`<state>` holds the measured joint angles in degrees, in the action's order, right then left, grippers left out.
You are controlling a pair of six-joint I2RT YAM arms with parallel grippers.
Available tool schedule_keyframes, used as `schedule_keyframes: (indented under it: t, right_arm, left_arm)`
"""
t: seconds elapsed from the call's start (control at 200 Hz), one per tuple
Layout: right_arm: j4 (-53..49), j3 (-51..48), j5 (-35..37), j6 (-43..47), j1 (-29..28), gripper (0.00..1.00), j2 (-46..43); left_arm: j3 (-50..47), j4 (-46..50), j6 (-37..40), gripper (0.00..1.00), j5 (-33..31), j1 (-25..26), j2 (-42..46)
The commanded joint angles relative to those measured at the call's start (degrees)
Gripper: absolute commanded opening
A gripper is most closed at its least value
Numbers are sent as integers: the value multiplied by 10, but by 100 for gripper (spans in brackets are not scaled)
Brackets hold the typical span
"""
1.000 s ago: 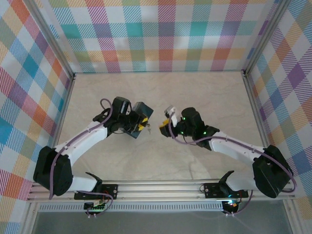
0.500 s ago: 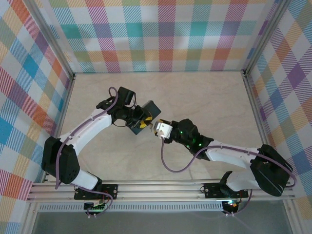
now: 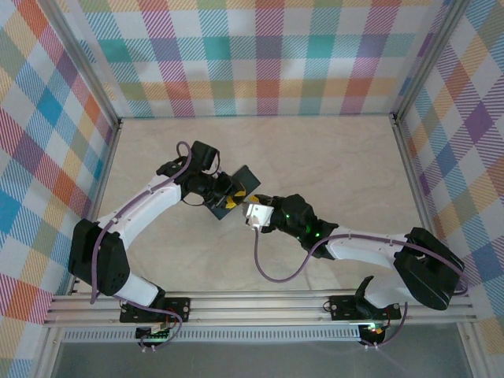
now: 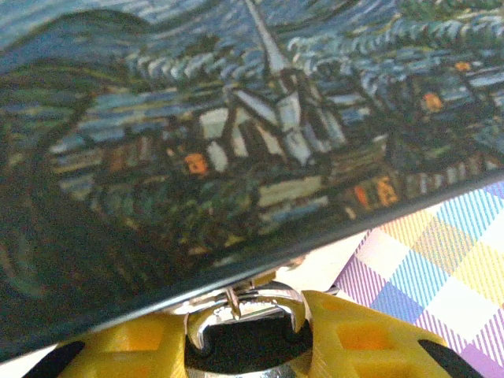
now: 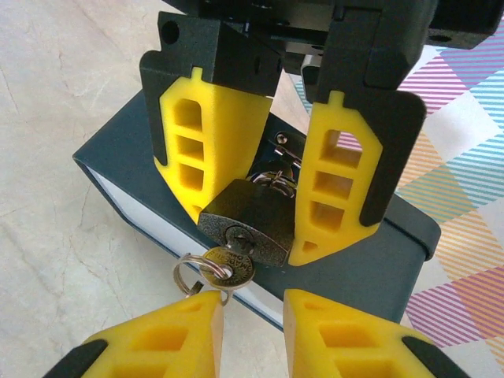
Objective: Unlock the padlock with the key
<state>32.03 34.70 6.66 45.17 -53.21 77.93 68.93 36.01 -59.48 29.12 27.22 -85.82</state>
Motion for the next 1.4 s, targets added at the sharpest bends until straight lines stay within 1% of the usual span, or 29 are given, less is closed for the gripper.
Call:
schedule_keyframes:
  t: [0.0,0.31,0.575,0.75,0.925,1.02,1.1,1.14,1.225,1.305,1.395]
  right_arm:
    - [1,20,-7,11,-9,26,-6]
    - [3,36,4,23,-17,26,13]
    - [32,35,25,35,-31,27,22]
    - [19,44,33,40,-31,18,32]
    - [33,37,44,40,-30,17,41]
    - [37,35,51,31,-29,10,43]
    - [37,39,57,3,-27,6,45]
    - [62,39,59,-19,-24,4,44]
    - [75,35,58,-103,-7,0,35]
    - [85,28,54,-174,3,0,26]
    - [92,26,56,-223,5,0,23]
  left_arm:
    - [15,-13,4,2,16,-2,14]
    - [10,-24,-6,0,20,-3,18]
    - [6,-29,-12,0,20,-2,21]
    - [5,-32,-16,0,20,-2,23]
    - [4,-35,-19,0,22,-2,26]
    - [3,-39,-26,0,23,-2,28]
    - [-2,-51,-40,0,29,0,32]
    - [-6,-60,-48,0,31,1,36]
    - [-8,-62,-57,0,22,1,45]
    - [-7,-58,-59,0,12,1,51]
    - [-12,-63,-63,0,9,1,51]
